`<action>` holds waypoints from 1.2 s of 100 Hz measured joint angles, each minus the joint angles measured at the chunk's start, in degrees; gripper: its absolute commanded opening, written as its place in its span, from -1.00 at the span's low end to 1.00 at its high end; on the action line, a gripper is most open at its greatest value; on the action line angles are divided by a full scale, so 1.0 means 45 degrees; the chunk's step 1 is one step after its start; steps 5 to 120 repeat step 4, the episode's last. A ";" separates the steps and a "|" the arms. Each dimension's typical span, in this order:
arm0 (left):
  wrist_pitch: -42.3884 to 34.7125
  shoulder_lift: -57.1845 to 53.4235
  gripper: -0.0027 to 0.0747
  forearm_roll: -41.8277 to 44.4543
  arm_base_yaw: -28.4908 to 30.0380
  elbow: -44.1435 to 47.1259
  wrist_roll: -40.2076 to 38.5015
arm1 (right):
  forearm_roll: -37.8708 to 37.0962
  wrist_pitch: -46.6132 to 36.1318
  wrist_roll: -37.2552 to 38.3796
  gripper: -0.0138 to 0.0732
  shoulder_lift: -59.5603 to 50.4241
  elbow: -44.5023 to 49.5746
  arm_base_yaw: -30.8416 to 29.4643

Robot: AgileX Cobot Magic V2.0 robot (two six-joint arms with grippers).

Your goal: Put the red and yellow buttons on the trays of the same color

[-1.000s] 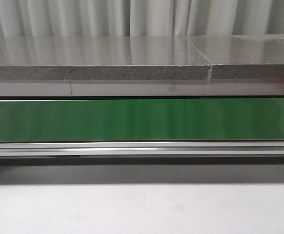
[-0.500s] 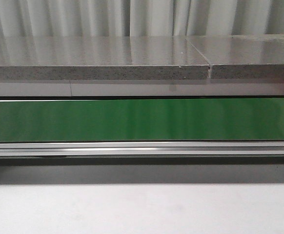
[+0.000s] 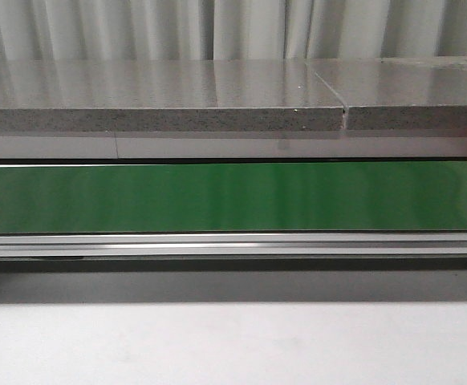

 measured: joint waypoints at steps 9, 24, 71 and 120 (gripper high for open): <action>0.0000 0.0000 -0.99 0.0000 0.0000 0.0000 0.0000 | 0.0000 0.0000 0.0000 -0.83 0.0000 0.0000 0.0000; 0.0000 0.0000 -0.99 0.0000 0.0000 0.0000 0.0000 | 0.0000 0.0000 0.0000 -0.83 0.0000 0.0000 0.0000; 0.0000 0.0000 -0.99 0.0000 0.0000 0.0000 0.0000 | 0.0000 0.0000 0.0000 -0.83 0.0000 0.0000 0.0000; 0.0000 0.0000 -0.99 0.0000 0.0000 0.0000 0.0000 | 0.0000 0.0000 0.0000 -0.83 0.0000 0.0000 0.0000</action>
